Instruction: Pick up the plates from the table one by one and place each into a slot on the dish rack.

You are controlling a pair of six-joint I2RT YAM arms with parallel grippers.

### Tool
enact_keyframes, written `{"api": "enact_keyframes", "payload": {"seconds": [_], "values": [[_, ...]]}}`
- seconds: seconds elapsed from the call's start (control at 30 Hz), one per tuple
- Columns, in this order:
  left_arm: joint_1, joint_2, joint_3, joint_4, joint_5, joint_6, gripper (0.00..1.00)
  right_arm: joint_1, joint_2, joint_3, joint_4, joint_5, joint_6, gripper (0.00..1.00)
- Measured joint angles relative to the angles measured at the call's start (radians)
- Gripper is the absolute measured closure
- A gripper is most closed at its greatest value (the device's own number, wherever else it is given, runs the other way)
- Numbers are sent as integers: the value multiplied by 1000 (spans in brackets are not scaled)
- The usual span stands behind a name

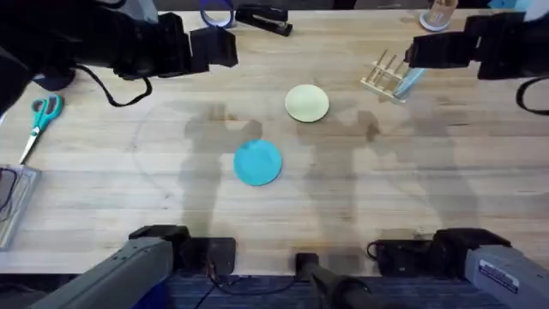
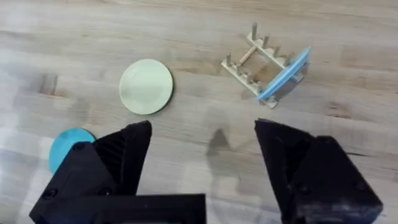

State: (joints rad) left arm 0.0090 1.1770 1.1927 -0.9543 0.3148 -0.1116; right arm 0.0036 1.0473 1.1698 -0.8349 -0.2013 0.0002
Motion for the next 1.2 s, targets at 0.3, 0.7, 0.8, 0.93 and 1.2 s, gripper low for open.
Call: {"api": "enact_keyframes", "payload": {"seconds": [0.3,0.7,0.8,0.93,1.2], "values": [[0,0,0,41,75,0,8,0,0,0,0,-2,0,6],[0,0,0,88,164,3,646,0,0,0,1,-2,0,6],[0,0,0,88,165,6,905,0,0,0,1,-2,0,6],[0,0,0,89,167,6,958,0,0,0,1,-2,0,6],[0,10,1,174,284,6,955,0,0,0,1,-2,0,6]]}}
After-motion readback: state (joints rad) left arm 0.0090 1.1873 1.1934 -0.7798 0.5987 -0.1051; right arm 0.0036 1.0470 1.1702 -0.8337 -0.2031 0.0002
